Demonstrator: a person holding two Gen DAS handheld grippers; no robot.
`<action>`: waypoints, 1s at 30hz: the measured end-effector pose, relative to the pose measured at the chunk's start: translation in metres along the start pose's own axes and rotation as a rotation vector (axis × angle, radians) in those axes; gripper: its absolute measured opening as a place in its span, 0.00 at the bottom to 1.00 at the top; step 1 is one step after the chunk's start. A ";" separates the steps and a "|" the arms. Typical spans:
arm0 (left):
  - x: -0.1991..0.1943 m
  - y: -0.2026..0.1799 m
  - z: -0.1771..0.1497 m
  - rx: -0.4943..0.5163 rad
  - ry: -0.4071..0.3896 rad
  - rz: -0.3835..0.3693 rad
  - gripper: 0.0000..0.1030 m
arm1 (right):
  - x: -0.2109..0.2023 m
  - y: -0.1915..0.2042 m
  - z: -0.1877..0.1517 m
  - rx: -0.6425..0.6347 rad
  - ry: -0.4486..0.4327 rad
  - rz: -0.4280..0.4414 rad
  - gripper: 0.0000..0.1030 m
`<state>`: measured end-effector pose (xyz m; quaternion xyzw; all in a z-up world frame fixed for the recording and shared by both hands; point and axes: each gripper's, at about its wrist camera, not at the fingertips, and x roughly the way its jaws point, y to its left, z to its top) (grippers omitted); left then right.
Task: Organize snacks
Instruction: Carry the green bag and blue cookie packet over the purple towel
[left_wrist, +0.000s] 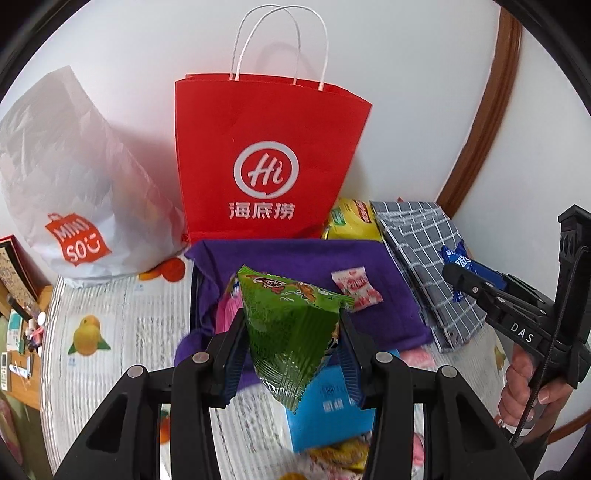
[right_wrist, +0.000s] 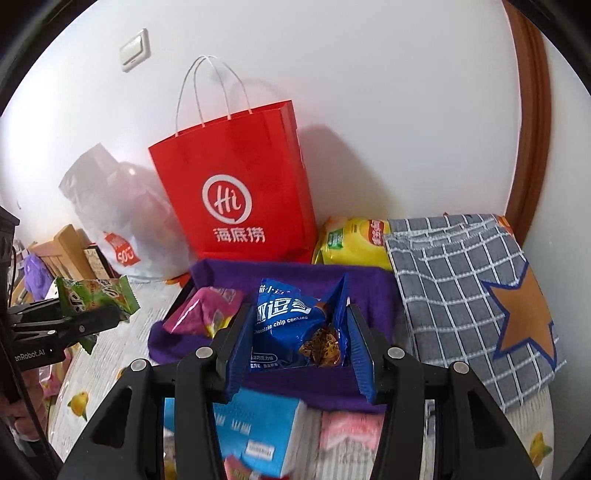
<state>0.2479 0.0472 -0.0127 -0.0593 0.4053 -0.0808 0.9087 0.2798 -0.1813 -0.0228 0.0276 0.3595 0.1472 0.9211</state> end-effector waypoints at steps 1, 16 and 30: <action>0.003 0.001 0.004 0.000 -0.002 0.001 0.41 | 0.005 0.000 0.005 0.002 -0.001 0.002 0.47; 0.065 0.029 0.032 -0.044 0.028 -0.019 0.41 | 0.064 -0.021 0.024 0.001 0.037 -0.017 0.47; 0.097 0.047 0.023 -0.048 0.119 -0.016 0.41 | 0.116 -0.024 0.007 -0.077 0.198 -0.018 0.47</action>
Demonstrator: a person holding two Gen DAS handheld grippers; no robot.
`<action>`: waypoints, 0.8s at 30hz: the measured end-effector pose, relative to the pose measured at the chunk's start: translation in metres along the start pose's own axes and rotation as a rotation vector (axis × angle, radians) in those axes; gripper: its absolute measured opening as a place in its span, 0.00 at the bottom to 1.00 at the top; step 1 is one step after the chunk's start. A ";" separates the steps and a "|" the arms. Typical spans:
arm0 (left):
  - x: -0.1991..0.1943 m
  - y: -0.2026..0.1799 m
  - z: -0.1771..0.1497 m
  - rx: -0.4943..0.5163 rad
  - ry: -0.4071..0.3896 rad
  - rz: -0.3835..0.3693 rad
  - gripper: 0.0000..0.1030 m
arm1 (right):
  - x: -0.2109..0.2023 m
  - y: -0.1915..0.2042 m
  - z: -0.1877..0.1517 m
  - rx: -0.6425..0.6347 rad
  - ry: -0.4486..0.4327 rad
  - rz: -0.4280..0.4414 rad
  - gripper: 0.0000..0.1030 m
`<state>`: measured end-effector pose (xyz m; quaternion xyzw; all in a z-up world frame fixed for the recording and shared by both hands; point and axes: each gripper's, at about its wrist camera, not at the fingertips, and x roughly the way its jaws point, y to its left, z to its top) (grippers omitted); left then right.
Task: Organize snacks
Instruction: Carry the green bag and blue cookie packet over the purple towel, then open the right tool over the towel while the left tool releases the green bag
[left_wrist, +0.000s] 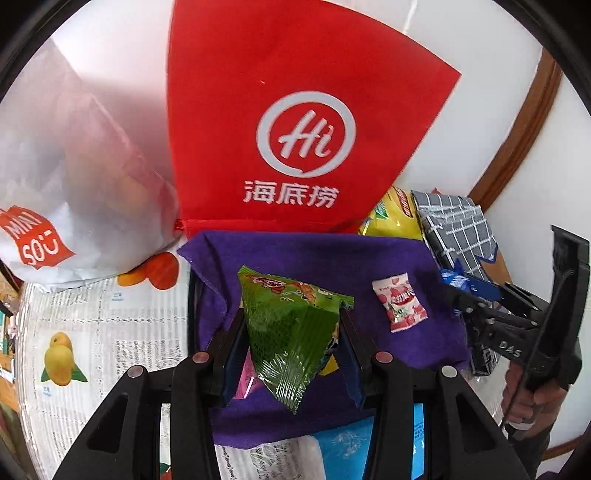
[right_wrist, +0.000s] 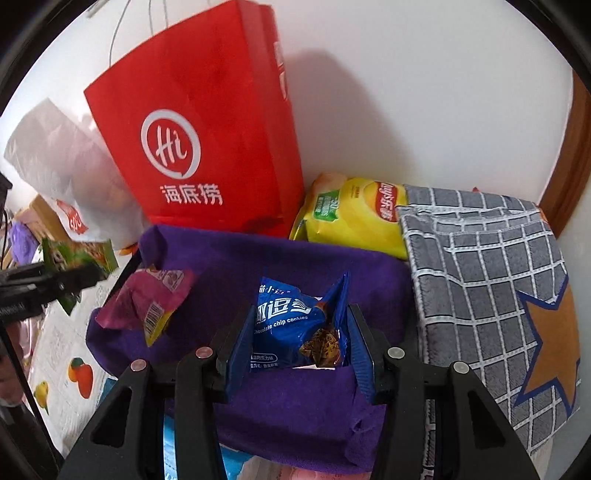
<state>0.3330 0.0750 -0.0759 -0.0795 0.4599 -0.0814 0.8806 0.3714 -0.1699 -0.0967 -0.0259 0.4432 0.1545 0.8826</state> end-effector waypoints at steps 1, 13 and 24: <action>0.003 -0.002 -0.001 0.005 0.011 0.004 0.41 | 0.003 0.001 -0.001 -0.005 0.010 0.001 0.47; 0.022 -0.005 -0.004 0.024 0.088 0.033 0.41 | 0.027 0.004 -0.006 -0.025 0.086 -0.021 0.47; 0.033 -0.009 -0.007 0.039 0.121 0.030 0.41 | 0.039 0.001 -0.010 -0.027 0.117 -0.028 0.47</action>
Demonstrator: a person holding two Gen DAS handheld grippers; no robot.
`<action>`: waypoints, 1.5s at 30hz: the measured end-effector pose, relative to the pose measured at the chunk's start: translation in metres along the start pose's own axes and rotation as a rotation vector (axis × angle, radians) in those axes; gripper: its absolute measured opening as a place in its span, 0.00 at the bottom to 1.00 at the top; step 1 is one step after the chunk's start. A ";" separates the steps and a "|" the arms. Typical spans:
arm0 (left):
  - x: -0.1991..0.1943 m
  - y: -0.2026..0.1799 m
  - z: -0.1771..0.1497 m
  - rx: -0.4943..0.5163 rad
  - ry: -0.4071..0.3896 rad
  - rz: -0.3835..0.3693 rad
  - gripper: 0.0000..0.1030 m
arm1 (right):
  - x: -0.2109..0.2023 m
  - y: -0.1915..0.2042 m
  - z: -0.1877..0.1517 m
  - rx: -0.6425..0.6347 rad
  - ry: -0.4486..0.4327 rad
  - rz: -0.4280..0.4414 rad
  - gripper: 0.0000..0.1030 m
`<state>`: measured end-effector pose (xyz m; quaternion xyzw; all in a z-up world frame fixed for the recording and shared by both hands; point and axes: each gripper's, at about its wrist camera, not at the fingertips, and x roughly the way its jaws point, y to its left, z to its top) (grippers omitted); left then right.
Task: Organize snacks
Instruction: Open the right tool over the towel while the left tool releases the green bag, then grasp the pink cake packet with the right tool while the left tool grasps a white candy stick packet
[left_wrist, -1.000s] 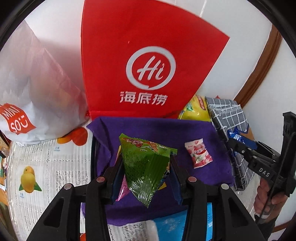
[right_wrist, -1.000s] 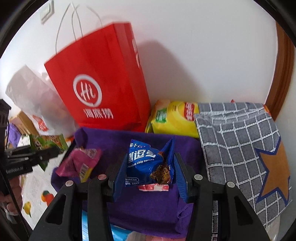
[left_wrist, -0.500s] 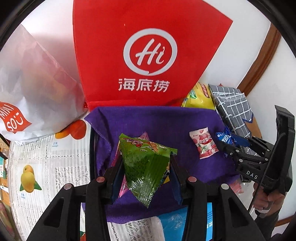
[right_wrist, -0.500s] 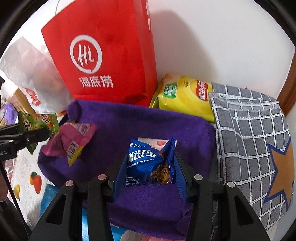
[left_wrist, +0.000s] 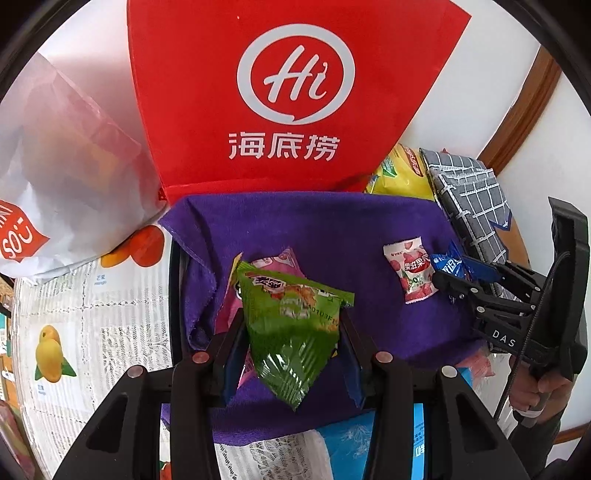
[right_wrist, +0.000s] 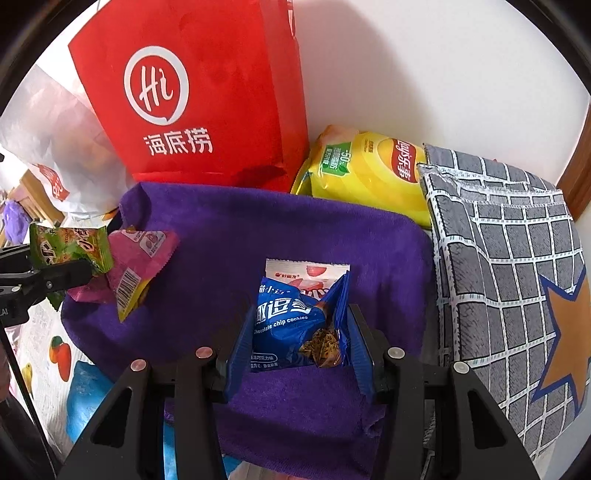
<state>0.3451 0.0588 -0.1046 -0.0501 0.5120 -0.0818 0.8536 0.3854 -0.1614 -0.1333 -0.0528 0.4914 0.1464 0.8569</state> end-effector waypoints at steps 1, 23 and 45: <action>0.001 0.000 0.000 0.001 0.002 -0.001 0.41 | 0.001 0.000 0.001 -0.001 0.002 0.000 0.47; 0.005 0.000 0.001 0.005 0.014 -0.004 0.42 | -0.003 0.002 -0.001 -0.002 0.022 0.013 0.59; -0.033 -0.014 0.001 0.039 -0.090 -0.020 0.67 | -0.066 -0.012 -0.030 0.094 -0.106 -0.044 0.67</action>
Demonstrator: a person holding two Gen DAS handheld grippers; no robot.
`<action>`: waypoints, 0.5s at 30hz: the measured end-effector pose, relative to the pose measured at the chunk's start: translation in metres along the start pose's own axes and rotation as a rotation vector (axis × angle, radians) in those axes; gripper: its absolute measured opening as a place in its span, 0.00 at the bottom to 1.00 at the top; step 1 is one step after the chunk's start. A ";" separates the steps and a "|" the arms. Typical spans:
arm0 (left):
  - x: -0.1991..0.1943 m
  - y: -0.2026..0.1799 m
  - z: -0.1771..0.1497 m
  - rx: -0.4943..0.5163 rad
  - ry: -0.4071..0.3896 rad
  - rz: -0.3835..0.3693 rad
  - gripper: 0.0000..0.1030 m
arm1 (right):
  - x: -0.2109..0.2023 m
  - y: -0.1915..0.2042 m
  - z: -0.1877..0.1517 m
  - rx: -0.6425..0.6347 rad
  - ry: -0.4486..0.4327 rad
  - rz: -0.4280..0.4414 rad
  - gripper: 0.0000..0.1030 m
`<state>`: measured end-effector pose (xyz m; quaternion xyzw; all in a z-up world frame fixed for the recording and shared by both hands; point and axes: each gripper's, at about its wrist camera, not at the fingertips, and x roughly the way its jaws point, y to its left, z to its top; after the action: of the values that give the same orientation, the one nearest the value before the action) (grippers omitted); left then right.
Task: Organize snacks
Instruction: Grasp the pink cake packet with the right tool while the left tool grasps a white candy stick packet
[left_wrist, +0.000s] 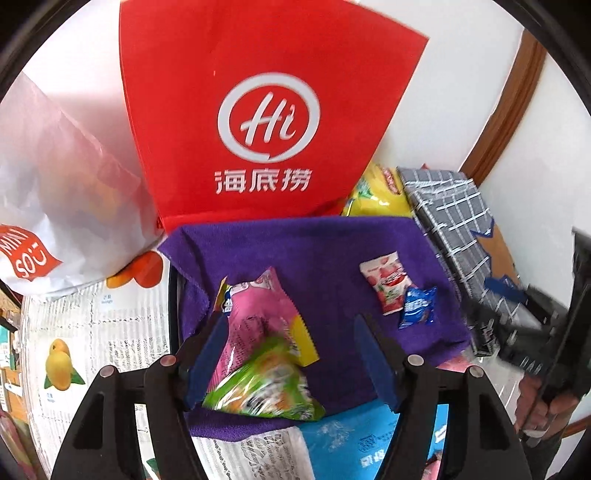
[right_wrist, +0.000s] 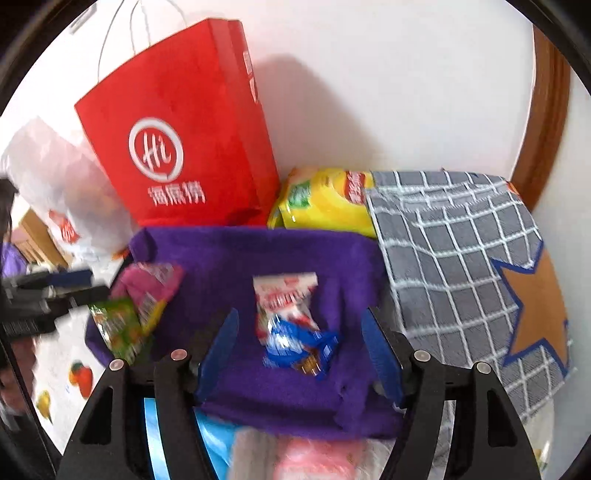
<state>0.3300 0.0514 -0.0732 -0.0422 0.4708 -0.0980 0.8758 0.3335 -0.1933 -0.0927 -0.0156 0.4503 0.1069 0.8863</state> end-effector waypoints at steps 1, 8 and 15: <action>-0.004 -0.001 0.000 0.001 -0.008 -0.001 0.67 | -0.001 -0.001 -0.006 -0.010 0.017 -0.010 0.67; -0.028 -0.009 0.001 0.009 -0.047 -0.002 0.67 | -0.003 -0.019 -0.063 0.015 0.092 -0.067 0.63; -0.041 -0.015 0.001 0.018 -0.078 0.005 0.67 | 0.009 -0.028 -0.092 0.073 0.142 -0.029 0.63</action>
<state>0.3070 0.0451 -0.0364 -0.0371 0.4353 -0.0983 0.8941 0.2711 -0.2304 -0.1571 0.0027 0.5154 0.0762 0.8535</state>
